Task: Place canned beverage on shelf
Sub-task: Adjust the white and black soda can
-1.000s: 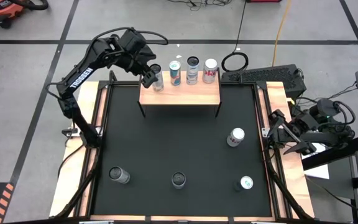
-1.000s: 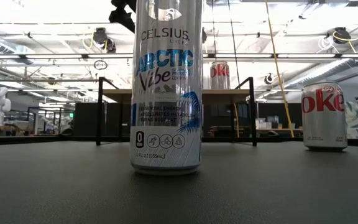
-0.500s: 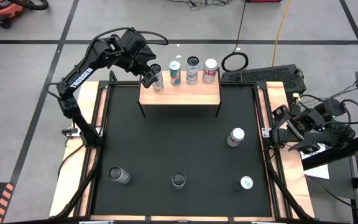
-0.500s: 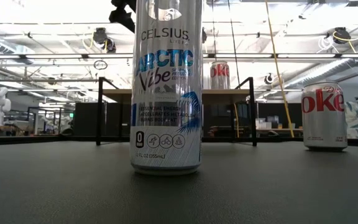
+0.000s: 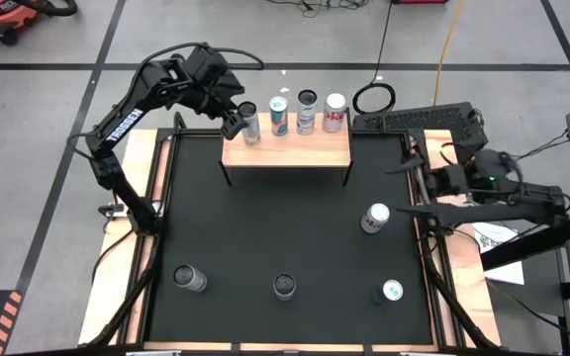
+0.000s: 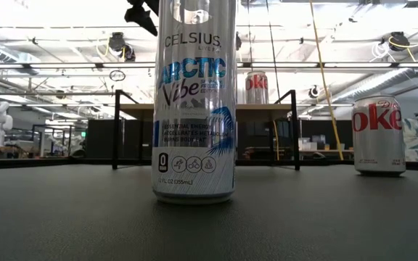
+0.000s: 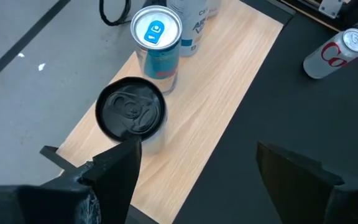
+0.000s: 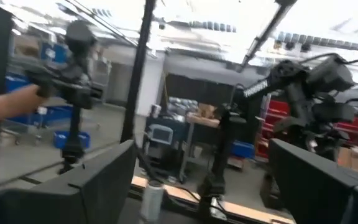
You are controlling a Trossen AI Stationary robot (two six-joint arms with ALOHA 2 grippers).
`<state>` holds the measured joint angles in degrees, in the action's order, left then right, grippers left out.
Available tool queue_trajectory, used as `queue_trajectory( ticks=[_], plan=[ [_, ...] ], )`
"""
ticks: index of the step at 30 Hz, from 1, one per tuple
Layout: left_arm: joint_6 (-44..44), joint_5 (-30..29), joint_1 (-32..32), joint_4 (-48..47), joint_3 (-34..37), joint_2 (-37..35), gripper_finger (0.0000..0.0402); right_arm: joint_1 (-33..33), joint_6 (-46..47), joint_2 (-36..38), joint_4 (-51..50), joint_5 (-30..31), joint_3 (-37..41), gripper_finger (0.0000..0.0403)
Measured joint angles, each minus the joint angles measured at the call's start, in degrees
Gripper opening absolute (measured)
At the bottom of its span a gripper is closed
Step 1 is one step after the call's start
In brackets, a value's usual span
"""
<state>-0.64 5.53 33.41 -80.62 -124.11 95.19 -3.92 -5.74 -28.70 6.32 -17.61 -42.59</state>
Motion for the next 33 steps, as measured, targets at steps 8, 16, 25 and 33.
queue_trajectory(
  ticks=[8,16,25,33],
  plan=[
    [0.0,-0.5,0.0,-2.1,0.0,-1.4,0.0316,-1.9,-7.0,-13.7,-0.1,10.3,-8.4,0.0345],
    [2.5,-0.5,-0.1,-2.9,0.0,-1.4,0.0316,-6.7,-5.3,-29.4,-0.3,10.5,-19.4,0.0345],
    [4.5,-0.5,-0.1,-2.9,0.0,-1.4,0.0316,-9.7,-1.3,-42.3,-2.2,24.2,-30.0,0.0345],
    [5.9,-0.5,-0.1,-2.9,0.0,-1.4,0.0316,-9.6,-4.5,-48.0,-1.0,29.8,-31.3,0.0345]
  ],
)
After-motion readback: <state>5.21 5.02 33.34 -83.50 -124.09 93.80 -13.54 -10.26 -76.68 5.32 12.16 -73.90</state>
